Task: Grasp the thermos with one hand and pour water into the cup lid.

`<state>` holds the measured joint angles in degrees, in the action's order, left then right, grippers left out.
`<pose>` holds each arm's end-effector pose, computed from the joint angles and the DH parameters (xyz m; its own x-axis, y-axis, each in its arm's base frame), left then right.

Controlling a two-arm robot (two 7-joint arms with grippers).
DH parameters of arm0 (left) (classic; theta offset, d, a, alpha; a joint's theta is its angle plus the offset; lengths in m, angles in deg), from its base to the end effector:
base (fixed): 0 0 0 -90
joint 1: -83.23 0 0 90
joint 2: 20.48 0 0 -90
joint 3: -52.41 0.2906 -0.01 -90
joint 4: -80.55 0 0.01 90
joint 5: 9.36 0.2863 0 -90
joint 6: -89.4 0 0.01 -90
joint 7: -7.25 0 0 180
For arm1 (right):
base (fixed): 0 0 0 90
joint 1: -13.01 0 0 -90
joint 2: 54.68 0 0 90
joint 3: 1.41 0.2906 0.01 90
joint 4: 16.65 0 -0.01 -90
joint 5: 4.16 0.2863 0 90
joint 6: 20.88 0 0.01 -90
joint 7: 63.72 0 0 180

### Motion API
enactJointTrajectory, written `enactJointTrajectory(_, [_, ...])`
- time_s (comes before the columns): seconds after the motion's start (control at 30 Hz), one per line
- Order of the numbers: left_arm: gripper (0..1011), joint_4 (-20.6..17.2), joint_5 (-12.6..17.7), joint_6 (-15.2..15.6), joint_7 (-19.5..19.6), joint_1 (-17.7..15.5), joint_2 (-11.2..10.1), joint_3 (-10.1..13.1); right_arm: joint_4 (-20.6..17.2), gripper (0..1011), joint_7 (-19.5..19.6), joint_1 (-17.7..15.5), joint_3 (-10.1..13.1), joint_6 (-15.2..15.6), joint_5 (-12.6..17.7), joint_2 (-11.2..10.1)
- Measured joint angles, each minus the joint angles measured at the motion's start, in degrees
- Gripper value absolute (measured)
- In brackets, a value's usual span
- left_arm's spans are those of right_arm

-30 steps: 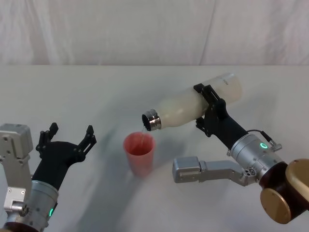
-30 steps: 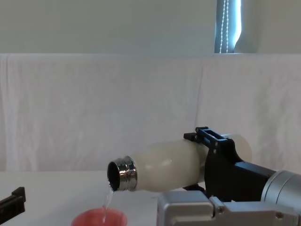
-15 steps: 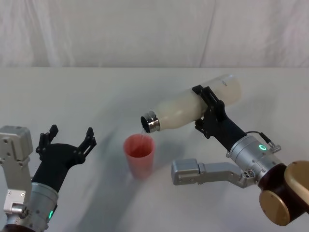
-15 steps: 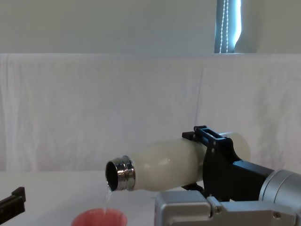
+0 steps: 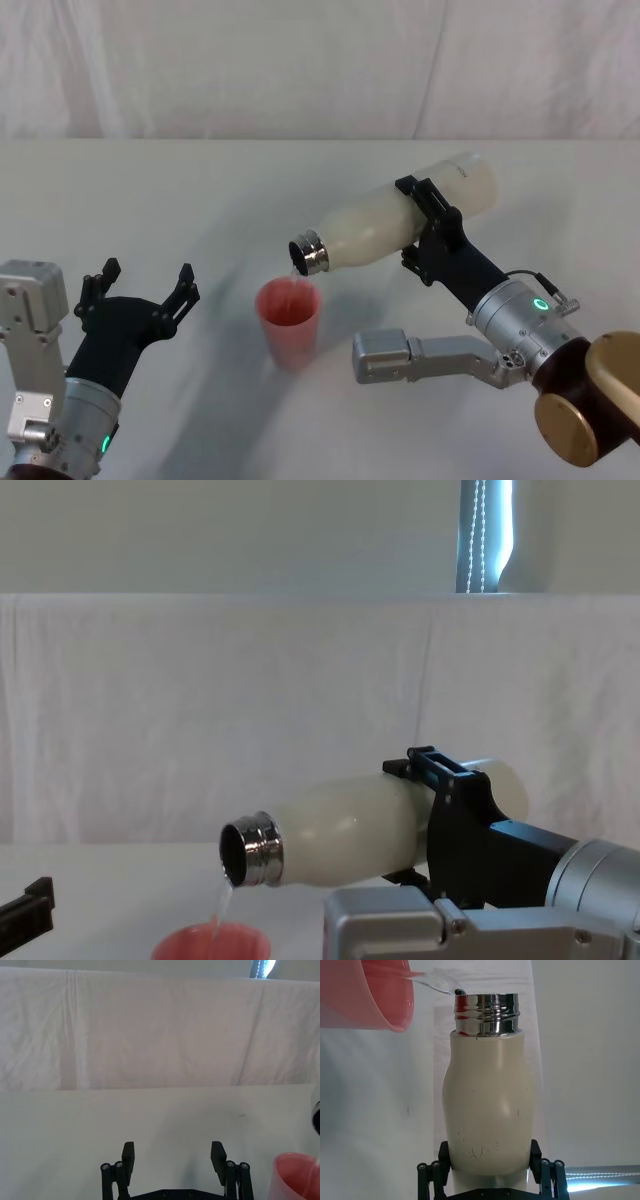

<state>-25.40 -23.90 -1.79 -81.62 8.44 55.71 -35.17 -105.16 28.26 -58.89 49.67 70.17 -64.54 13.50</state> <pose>0.2304 0.0400 -0.2857 0.1244 0.9917 -0.0326 -0.9921 0.1239 -0.0175 0.3375 0.0637 -0.2660 -0.0102 -0.0401 0.9991 0.8298 0.5572 0.0308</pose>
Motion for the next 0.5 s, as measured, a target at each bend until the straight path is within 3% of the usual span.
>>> enactJointTrajectory(0.5, [1001, 0.0, 0.0, 0.0, 0.0, 0.0, 0.0, 0.0, 0.0, 950, 0.0, -0.1, -0.4, 0.2, -0.3, 0.0])
